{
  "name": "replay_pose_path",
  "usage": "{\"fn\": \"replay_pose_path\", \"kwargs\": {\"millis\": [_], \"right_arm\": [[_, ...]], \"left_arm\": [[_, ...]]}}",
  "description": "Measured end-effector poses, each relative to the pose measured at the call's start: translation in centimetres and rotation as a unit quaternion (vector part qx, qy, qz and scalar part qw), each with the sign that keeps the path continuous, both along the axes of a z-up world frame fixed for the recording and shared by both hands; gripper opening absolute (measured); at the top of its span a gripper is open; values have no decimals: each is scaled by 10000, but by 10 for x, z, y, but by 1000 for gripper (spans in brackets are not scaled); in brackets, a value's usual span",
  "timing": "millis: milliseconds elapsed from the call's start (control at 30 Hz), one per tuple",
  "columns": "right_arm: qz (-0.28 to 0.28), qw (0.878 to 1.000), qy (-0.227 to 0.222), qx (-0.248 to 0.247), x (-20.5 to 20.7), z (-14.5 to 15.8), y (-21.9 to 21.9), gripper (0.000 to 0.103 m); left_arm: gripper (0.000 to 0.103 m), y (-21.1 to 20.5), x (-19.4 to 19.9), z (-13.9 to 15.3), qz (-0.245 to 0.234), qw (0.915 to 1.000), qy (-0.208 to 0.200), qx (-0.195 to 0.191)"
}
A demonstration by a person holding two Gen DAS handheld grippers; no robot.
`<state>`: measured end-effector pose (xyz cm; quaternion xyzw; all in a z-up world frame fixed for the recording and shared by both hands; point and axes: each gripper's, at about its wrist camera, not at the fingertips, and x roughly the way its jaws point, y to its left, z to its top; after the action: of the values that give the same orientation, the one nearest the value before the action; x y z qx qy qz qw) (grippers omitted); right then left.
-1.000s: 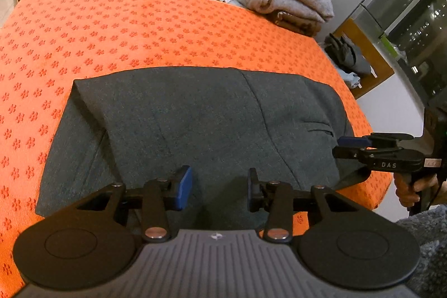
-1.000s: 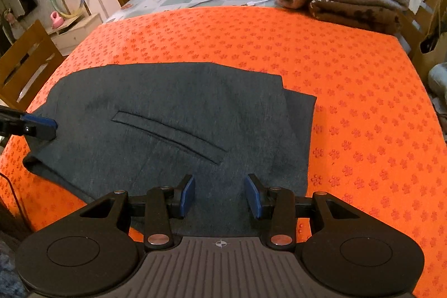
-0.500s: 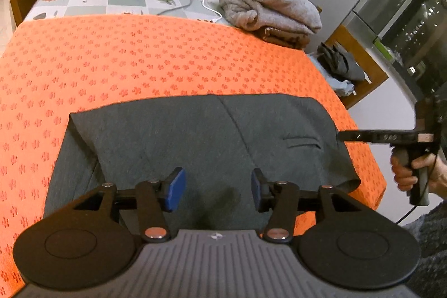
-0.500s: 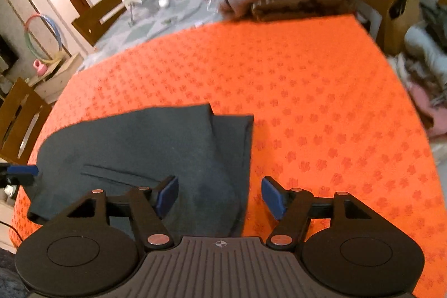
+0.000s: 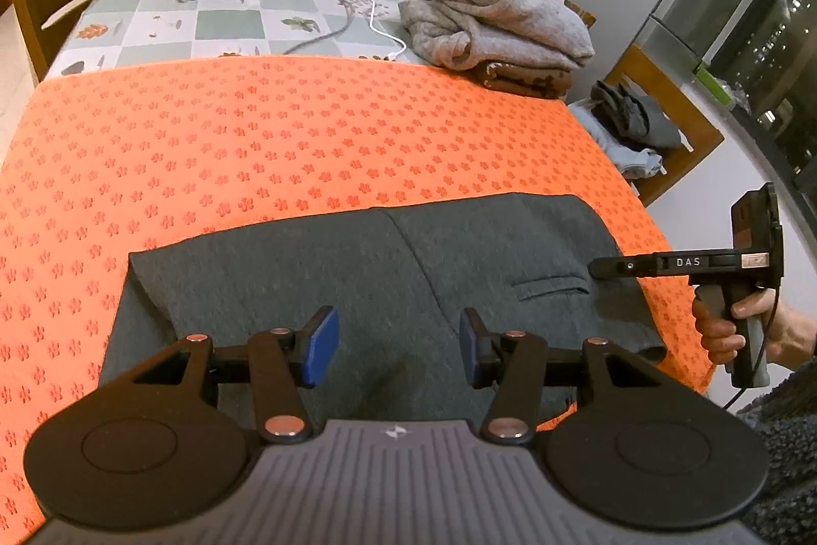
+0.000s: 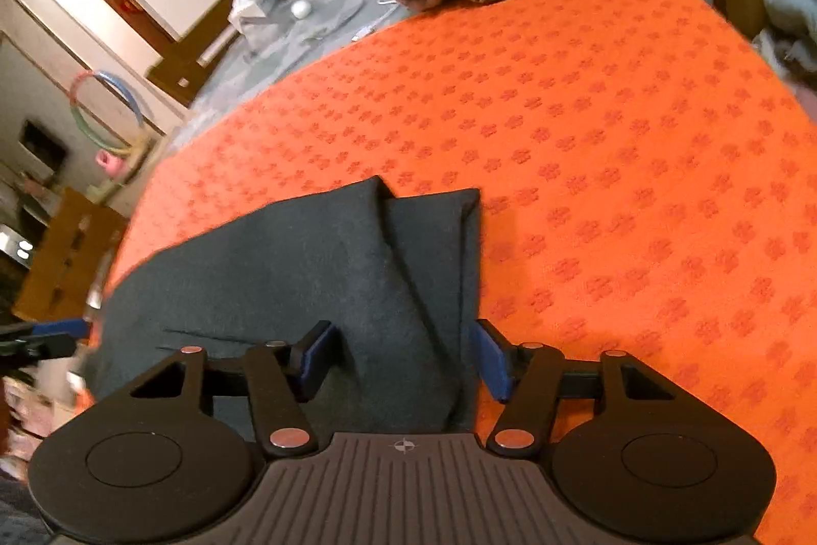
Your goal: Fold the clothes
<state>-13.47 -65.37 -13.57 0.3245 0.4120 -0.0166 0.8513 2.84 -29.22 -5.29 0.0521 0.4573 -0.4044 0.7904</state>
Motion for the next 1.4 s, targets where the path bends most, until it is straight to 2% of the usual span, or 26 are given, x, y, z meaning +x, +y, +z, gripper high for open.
{"fn": "replay_pose_path", "kwargs": {"millis": [233,367,433,467,500,600,733,933,1000,1167,1267,1400], "right_arm": [[-327,9985,-45,443,-7,-8,-10,55],[-570,9967,-96,578,-8,-10,-10,56],[-596,9964,-103,597,-9,-10,-9,40],[-595,9963,-105,612,-10,-11,-9,26],[-611,9958,-132,668,-9,-9,-9,20],[-668,9946,-182,772,-8,-1,-9,13],[-774,9935,-224,808,-5,14,-7,11],[-857,9927,-346,771,2,46,2,10],[-859,9930,-380,711,8,59,10,10],[-688,9969,-373,22,22,94,44,10],[-584,9968,-368,-392,31,115,64,10],[-428,9926,-386,-1072,42,144,102,10]], "left_arm": [[58,-6,-1,1,-120,9999,-47,-43],[58,-18,-4,1,-413,9990,-151,-24],[58,-25,-5,0,-571,9981,-210,-10],[58,-28,-6,0,-650,9976,-239,-2],[58,-33,-7,-3,-763,9967,-280,20],[57,-47,-11,-12,-1074,9934,-393,104],[57,-52,-9,-24,-1077,9934,-355,162],[51,-59,-7,-43,-1081,9934,-297,248],[51,-61,-6,-49,-1083,9933,-278,277],[51,-61,1,-58,-1054,9939,-195,257],[51,-49,2,-47,-1040,9945,-125,73],[51,-3,15,-25,-799,9962,-162,-307]]}}
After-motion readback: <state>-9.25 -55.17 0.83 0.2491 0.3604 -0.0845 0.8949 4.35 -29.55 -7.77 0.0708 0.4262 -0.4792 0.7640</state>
